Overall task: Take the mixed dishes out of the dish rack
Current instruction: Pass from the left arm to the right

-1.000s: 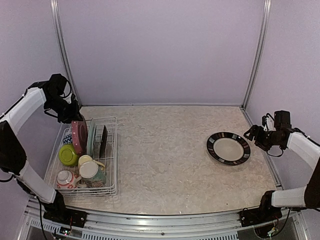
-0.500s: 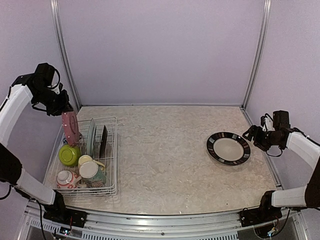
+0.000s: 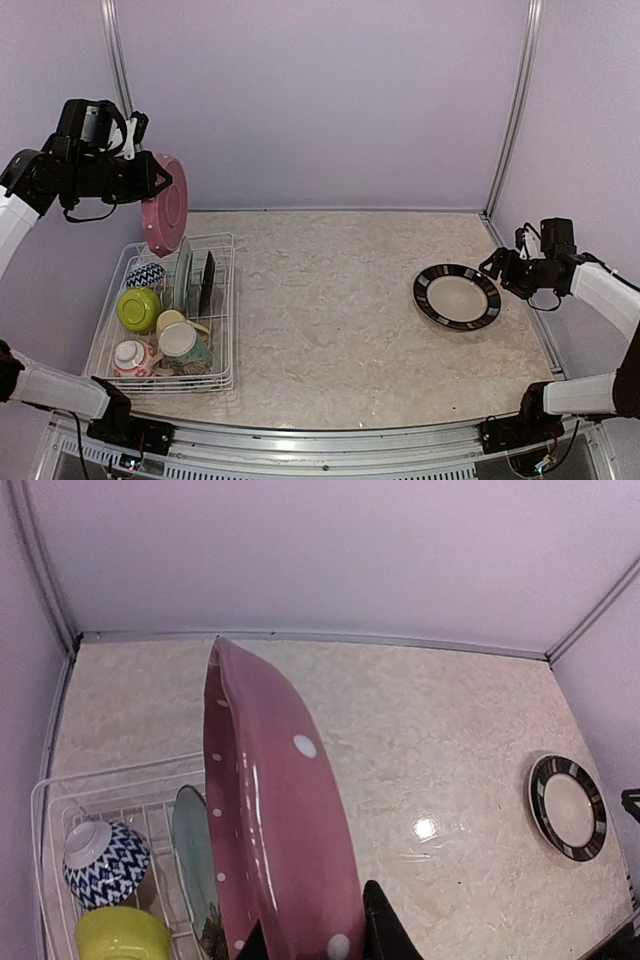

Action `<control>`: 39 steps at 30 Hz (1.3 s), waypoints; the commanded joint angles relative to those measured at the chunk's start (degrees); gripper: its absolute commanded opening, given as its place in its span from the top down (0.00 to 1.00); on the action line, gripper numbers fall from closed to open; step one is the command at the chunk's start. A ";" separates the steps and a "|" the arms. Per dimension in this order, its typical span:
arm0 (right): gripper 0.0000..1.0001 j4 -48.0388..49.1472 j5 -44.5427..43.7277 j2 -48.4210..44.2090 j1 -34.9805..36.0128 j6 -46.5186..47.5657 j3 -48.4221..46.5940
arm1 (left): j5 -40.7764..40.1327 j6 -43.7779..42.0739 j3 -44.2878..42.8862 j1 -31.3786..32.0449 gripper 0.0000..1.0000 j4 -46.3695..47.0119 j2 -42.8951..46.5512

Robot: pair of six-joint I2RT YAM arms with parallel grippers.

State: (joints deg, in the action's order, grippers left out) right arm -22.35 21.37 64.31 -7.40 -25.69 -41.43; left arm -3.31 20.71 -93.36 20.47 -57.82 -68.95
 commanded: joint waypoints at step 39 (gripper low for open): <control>0.13 23.81 9.27 13.76 30.31 -26.39 -10.94 | -27.43 -80.10 16.67 48.75 1.00 88.53 -42.29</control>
State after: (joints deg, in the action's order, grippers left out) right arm -2.46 30.65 75.55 20.95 -49.12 -51.07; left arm -30.04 -52.38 -73.91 69.10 20.12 -111.20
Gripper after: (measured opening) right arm 0.885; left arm 0.182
